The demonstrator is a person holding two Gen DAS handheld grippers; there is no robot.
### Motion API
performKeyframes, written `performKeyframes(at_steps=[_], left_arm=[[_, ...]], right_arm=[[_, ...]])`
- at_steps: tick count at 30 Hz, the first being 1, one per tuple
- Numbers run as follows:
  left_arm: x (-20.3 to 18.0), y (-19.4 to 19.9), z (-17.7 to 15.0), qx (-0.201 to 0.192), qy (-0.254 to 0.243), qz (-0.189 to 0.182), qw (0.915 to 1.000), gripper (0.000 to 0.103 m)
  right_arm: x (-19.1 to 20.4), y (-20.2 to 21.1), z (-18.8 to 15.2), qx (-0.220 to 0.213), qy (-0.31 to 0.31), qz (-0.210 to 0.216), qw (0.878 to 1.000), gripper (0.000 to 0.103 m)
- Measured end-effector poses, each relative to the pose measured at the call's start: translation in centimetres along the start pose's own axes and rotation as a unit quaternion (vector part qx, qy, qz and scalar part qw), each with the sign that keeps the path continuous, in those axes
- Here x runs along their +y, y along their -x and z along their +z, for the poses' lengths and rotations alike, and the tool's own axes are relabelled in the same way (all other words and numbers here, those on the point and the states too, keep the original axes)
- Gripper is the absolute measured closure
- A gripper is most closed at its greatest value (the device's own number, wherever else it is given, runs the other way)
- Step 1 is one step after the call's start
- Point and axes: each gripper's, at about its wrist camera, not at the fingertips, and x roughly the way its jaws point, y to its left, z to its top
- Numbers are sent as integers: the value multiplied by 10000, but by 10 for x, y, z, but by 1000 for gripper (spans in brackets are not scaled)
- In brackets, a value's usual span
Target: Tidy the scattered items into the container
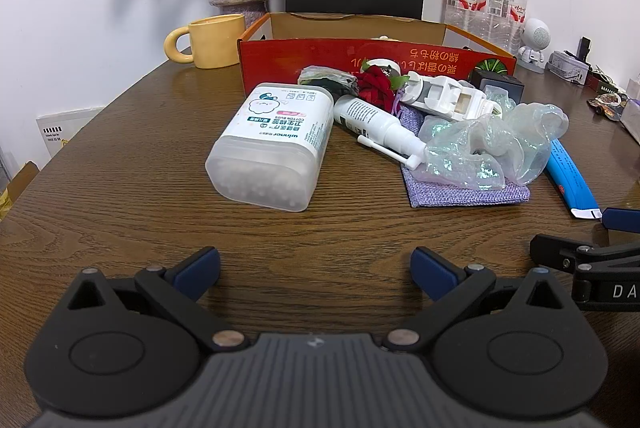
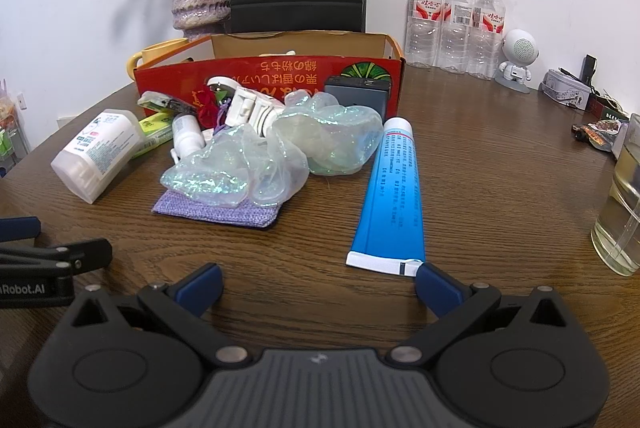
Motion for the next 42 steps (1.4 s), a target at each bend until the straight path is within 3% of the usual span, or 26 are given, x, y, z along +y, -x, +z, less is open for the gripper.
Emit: performKeyframes(at_steps=[42], left_arm=[[0,-1,0,-2,-9,-12,10000,0]], right_arm=[[0,1,-1,-3,-57,-68,10000,0]])
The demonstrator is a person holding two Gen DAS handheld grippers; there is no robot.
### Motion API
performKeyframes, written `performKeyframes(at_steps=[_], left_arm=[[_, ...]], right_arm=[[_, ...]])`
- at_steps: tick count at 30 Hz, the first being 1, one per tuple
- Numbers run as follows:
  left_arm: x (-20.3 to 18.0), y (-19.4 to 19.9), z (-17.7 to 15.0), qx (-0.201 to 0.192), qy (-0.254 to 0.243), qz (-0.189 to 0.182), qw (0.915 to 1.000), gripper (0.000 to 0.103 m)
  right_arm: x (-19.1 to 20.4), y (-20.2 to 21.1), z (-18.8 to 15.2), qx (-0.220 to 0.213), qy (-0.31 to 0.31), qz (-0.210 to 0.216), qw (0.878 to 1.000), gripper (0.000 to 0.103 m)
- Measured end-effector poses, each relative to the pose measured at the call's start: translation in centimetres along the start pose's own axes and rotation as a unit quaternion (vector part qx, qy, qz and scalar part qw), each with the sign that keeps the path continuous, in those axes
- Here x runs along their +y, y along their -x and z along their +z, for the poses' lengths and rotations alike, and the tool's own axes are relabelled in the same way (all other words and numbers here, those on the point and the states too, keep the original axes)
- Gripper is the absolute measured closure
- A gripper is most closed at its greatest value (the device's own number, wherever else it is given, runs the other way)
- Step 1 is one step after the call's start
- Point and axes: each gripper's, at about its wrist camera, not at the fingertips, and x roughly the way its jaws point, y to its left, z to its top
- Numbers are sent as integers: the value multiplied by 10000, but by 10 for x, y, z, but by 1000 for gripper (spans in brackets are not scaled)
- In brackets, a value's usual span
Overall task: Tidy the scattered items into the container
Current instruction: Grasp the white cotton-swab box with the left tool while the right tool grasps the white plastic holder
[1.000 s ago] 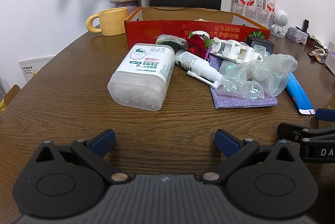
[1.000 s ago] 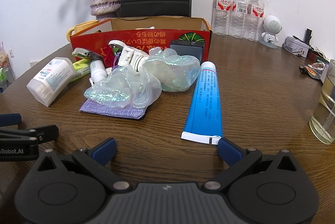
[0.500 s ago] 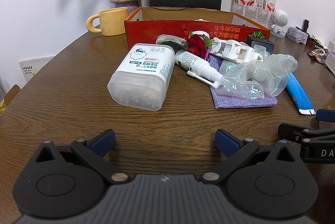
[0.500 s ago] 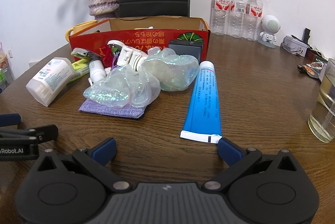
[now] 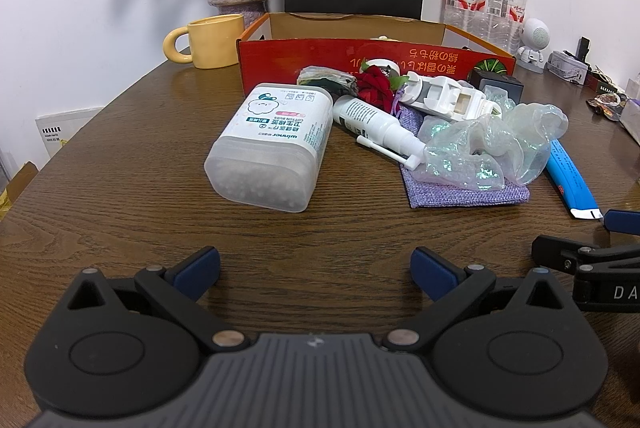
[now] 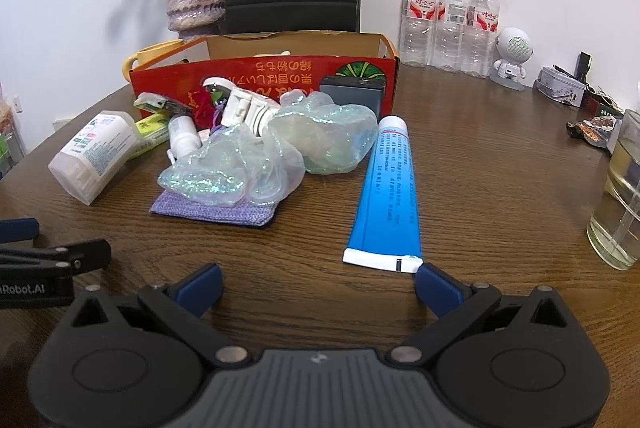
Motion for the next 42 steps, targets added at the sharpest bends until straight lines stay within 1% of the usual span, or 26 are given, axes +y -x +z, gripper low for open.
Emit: performKeyframes(at_steps=[8,10,12,13,14,16,17,18,20,21,22,23,24,26,27,30,32,33,34,35,36,37,39,40,41,42], left_arm=[[0,-2,1,-1,1,-2,10000,0],[2,-1,2,-42,-47,-96,9999,0],[9,4,8,-227,-62,-385,9990,0],[16,9,12,-445,43,-463,9979,0],[23,12,17,-629,128,-511,9966,0],[36,9,32,-810,207,-490,9953,0],[40,2,39,-743,210,-478,9959,0],[45,-6,45,-655,224,-470,9965,0],[54,-19,51,-490,294,-462,9973,0],[57,-25,53,-380,330,-462,9977,1],[59,-27,54,-322,341,-500,9976,6],[60,-29,54,-287,319,-573,9974,14],[62,-31,55,-256,275,-641,9972,17],[61,-35,54,-176,54,-723,9972,34],[61,-36,53,-160,-22,-748,9971,34],[56,-32,50,-191,-63,-775,9968,35],[54,-24,47,-212,-41,-806,9965,35],[52,-19,45,-247,-27,-832,9962,35],[51,-12,43,-317,-23,-874,9957,36],[51,-4,40,-387,-22,-921,9950,36],[50,3,38,-437,-27,-968,9943,36],[50,8,37,-450,-47,-1003,9939,36],[51,15,36,-486,-92,-1017,9936,36],[52,16,36,-488,-79,-998,9938,36],[53,16,36,-461,-50,-991,9940,36],[54,14,36,-442,-11,-996,9940,36]], right_arm=[[0,0,0,1,0,-11,10000,0],[1,-1,0,3,-3,-35,10000,0],[1,-1,0,3,1,-24,10000,0],[1,0,0,7,0,-19,10000,0],[1,0,0,12,-1,-14,10000,0],[1,4,2,-12,-7,83,10000,2],[1,7,3,-45,-13,171,9998,7],[0,12,7,-159,-38,290,9994,8],[-1,25,16,-468,-47,427,9980,9],[-1,30,21,-620,13,425,9972,9],[-2,35,27,-765,75,419,9962,9],[-2,37,33,-848,143,384,9956,11],[-4,37,40,-902,181,374,9951,13],[-7,34,54,-946,214,438,9943,20],[-9,31,61,-938,212,512,9940,21],[-8,7,86,-786,260,904,9925,22],[2,-19,101,-584,448,1003,9922,32],[7,-32,108,-483,542,1053,9918,34],[12,-44,115,-381,636,1102,9911,39],[17,-57,123,-273,725,1144,9904,48],[20,-71,126,-85,761,1108,9909,51],[23,-84,130,97,798,1069,9910,52],[30,-99,131,344,902,923,9910,46],[34,-107,132,593,973,851,9898,46],[37,-111,131,683,1012,779,9895,45],[40,-112,129,661,1068,717,9895,45]])
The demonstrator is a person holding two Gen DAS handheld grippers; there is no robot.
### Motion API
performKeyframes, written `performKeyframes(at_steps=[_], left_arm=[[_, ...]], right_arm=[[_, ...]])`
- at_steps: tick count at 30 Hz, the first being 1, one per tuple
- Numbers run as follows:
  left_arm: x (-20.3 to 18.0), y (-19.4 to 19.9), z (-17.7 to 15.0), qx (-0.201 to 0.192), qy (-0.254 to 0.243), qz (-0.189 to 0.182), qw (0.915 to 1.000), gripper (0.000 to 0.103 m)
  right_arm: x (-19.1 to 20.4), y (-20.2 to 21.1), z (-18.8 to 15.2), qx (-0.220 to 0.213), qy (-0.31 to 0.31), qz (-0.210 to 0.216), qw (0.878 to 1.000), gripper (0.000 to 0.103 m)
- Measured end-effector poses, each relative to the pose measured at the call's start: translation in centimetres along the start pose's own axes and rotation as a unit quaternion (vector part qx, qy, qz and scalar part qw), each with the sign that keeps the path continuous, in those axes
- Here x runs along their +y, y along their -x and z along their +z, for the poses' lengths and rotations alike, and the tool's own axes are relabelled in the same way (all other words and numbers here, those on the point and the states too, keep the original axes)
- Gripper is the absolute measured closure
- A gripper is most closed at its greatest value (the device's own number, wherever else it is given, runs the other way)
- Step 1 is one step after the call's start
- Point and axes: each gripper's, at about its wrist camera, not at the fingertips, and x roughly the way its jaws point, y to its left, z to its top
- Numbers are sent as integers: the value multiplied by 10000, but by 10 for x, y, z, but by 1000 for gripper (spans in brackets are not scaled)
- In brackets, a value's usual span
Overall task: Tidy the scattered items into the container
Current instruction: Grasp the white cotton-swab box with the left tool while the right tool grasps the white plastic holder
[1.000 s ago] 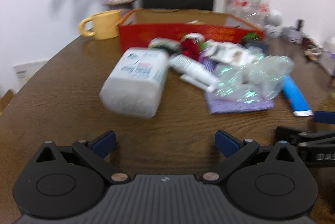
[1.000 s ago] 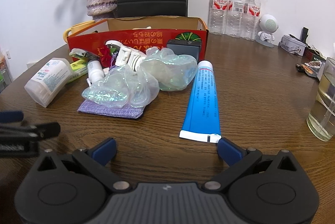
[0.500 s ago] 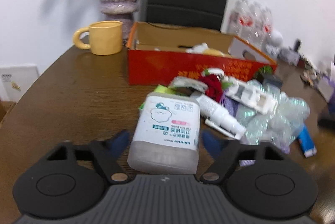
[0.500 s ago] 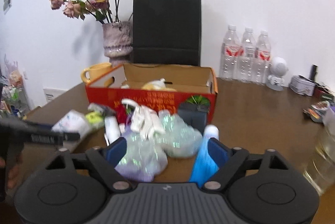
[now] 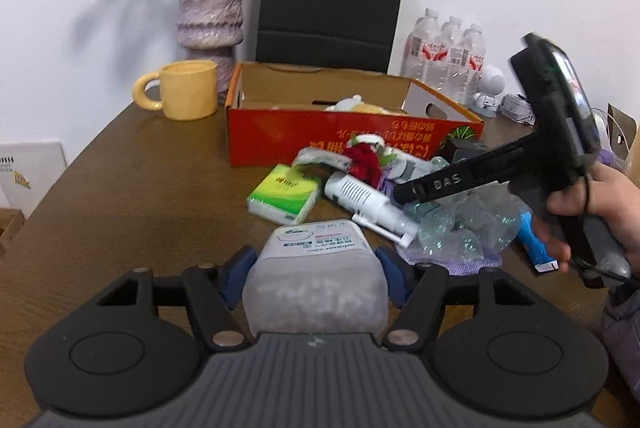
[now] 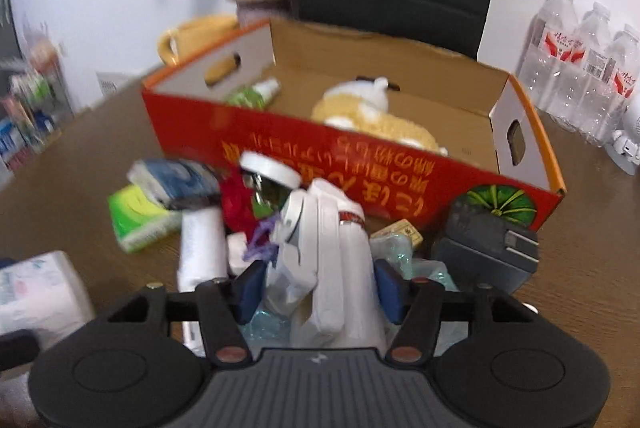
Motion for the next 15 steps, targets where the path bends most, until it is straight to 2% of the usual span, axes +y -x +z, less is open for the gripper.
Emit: performKeyframes(at_steps=[2,6,7,8,11,15], left_arm=[[2,-1,-1,9,89,-5,10000,37],[2,4,0,-82,138,-72,9998,37],[2,5,-1,-100,148,-78,9998,37],[2,7,-2,-113,137,-76,9998,37],[-2,14,-5,-163,72,-80,9998,37],[-6,24,-13,-158,67,-151,9997,37]], right_arm=[[5,-2,-1,-31,92,-127,9999,47],[9,35,-8,-649,65,-140,9978,51],[13,48,-10,-804,132,-195,9965,66],[16,60,-10,-932,190,-267,9951,73],[21,93,-19,-1153,187,-309,9927,74],[16,132,-48,-1289,-211,-130,9913,74]])
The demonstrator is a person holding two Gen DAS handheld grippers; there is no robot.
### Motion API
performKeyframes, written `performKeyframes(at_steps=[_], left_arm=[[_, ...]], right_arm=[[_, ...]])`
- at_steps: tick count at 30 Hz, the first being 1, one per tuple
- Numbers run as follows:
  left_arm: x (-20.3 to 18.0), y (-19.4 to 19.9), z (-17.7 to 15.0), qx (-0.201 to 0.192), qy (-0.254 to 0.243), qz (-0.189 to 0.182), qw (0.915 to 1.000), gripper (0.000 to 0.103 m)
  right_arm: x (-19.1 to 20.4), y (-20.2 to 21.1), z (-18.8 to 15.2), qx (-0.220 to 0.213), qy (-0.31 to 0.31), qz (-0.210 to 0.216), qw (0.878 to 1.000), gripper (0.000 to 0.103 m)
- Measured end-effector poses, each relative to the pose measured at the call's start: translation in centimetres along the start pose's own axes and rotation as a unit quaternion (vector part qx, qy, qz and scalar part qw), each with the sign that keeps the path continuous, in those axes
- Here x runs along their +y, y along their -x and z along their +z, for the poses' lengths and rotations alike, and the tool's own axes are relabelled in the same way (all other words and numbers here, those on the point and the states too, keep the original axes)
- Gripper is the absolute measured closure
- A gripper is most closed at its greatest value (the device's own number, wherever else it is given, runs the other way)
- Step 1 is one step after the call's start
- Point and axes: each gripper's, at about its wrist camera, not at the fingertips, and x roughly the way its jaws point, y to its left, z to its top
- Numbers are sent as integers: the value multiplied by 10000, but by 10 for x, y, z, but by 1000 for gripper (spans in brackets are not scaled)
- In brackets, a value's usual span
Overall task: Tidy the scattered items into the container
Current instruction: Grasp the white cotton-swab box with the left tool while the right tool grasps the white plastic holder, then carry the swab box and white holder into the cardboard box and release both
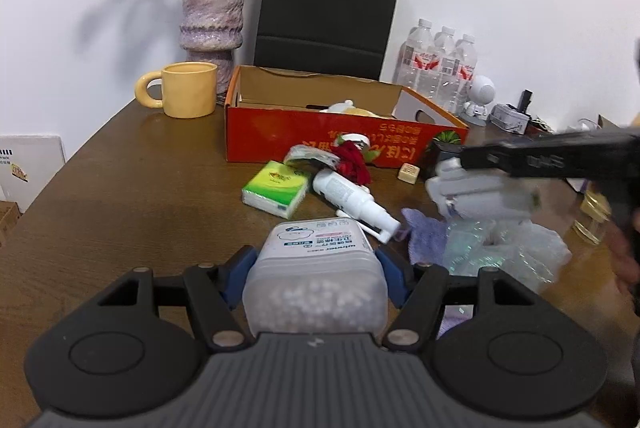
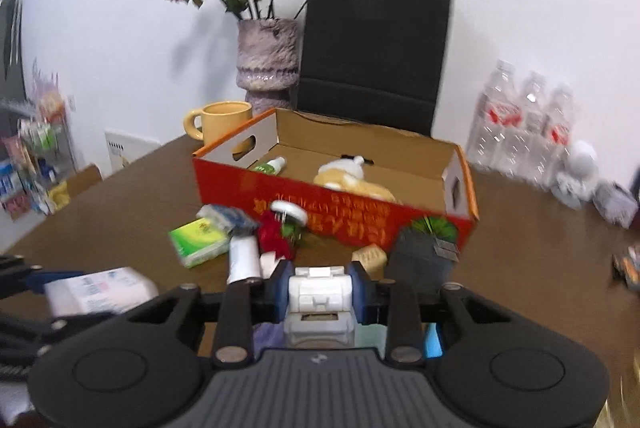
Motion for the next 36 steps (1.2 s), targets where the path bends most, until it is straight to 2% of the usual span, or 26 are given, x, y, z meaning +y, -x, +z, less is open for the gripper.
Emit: performKeyframes(at_steps=[5,8,11,14,17,20,23,27,29,33,34,35,36], left_arm=[[-9,11,-11,86,-92,-50,9999,37],[-19,20,-17,190,-249,-89,9995,36],[-25,23,-24,299,-344,-81,9989,37],[-28,23,-33,392,-341,-14,9986,37],[-33,25,-39,421,-464,52,9980,37],[-37,23,-44,460,-511,66,9976,37],[-36,19,-45,519,-454,42,9976,37],[-40,17,-45,533,-572,87,9969,37],[-40,16,-46,554,-564,88,9968,36],[-37,7,-50,692,-447,131,9965,35],[-37,6,-51,703,-448,143,9964,35],[-36,5,-52,688,-459,138,9965,35],[-36,5,-52,671,-468,129,9966,36]], right_arm=[[-3,63,-35,-423,-851,407,9946,74],[10,82,-61,-640,-684,524,9942,74],[20,83,-83,-298,-517,372,9975,74],[19,83,-100,-230,-613,381,9971,74],[25,79,-109,4,-333,185,9993,74],[28,77,-113,83,-185,145,9997,74],[30,68,-110,414,-143,78,9990,73],[29,53,-110,657,-366,-11,9972,73],[28,43,-110,809,-505,-86,9954,69],[31,38,-112,704,-400,-296,9963,63],[30,37,-113,687,-392,-261,9965,64],[28,38,-112,688,-446,-198,9964,72],[26,39,-112,690,-504,-138,9962,73]])
